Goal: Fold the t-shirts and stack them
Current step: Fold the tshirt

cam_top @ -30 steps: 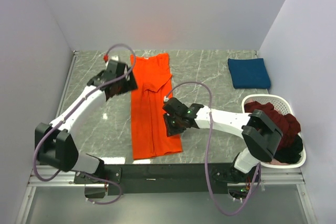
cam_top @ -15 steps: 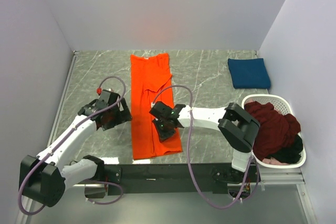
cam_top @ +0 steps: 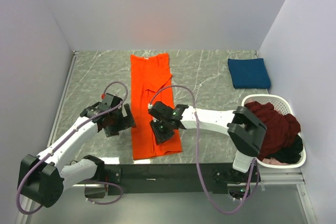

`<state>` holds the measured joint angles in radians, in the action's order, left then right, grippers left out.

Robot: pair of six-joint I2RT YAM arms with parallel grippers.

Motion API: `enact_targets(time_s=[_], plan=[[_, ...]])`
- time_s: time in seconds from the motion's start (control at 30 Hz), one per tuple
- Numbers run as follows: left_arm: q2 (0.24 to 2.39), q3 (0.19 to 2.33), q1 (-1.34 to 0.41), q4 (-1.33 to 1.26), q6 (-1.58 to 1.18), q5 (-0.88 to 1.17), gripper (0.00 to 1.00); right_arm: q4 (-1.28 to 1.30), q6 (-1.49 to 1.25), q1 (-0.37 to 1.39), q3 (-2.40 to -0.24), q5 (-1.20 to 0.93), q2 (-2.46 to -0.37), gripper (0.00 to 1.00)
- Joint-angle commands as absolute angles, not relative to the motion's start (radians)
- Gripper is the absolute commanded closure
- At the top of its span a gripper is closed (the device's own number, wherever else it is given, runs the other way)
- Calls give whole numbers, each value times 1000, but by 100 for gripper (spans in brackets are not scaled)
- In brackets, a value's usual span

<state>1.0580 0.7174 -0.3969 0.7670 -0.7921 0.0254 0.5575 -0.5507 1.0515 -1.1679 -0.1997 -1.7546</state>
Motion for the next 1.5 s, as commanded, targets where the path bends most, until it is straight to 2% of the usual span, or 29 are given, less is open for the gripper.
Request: enact_targets(time_s=[0.0, 0.2, 0.63, 1.0, 1.47], plan=[[1034, 715, -414, 811, -816, 45, 1, 618, -558, 1057, -1154, -161, -1663, 67], [1002, 706, -420, 830, -830, 32, 1, 681, -561, 1097, -1150, -89, -1644, 64], [970, 713, -423, 853, -854, -30, 1, 796, -528, 1201, -1289, 63, -1799, 66], [911, 727, -423, 879, -897, -103, 2, 765, -520, 1203, -1255, 25, -1855, 68], [920, 715, -423, 870, -902, -81, 2, 761, -515, 1203, -1270, 3, -1894, 67]])
